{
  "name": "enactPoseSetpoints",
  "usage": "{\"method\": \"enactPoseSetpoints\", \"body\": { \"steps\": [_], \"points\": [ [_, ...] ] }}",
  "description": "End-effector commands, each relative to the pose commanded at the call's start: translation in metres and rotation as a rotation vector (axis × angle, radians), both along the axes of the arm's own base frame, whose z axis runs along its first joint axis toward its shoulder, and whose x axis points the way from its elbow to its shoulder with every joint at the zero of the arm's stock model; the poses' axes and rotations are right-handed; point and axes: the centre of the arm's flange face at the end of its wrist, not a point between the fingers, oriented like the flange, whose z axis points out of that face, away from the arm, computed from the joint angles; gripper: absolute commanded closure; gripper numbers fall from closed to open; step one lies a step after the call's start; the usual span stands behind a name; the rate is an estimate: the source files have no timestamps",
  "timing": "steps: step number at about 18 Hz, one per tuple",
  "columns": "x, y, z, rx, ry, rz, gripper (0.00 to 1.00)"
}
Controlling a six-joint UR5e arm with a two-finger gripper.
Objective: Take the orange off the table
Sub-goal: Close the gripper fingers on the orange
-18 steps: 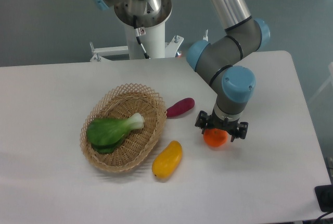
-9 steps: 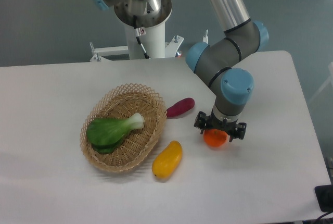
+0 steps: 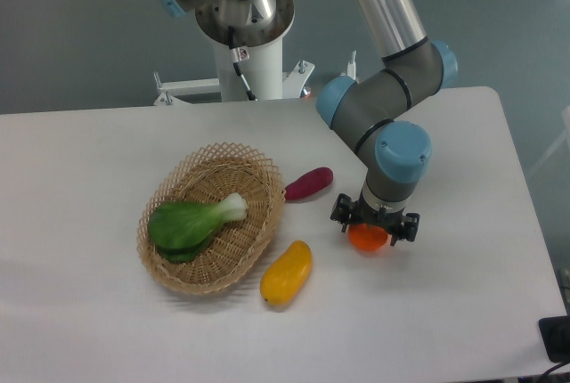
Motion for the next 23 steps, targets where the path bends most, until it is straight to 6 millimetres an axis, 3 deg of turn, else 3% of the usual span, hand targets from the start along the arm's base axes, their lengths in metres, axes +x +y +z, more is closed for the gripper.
{"method": "enactPoseSetpoints", "body": {
  "steps": [2, 7, 15, 17, 20, 23],
  "points": [
    [0.0, 0.0, 0.002, 0.003, 0.002, -0.002, 0.19],
    [0.0, 0.0, 0.004, 0.002, 0.003, -0.006, 0.3],
    [-0.001, -0.001, 0.011, 0.009, 0.016, -0.032, 0.34],
    [-0.006, -0.003, 0.045, 0.046, 0.06, -0.036, 0.34],
    [-0.009, 0.005, 0.072, 0.071, 0.102, -0.044, 0.34],
    [-0.012, 0.014, 0.113, 0.137, 0.15, -0.043, 0.34]
  ]
}}
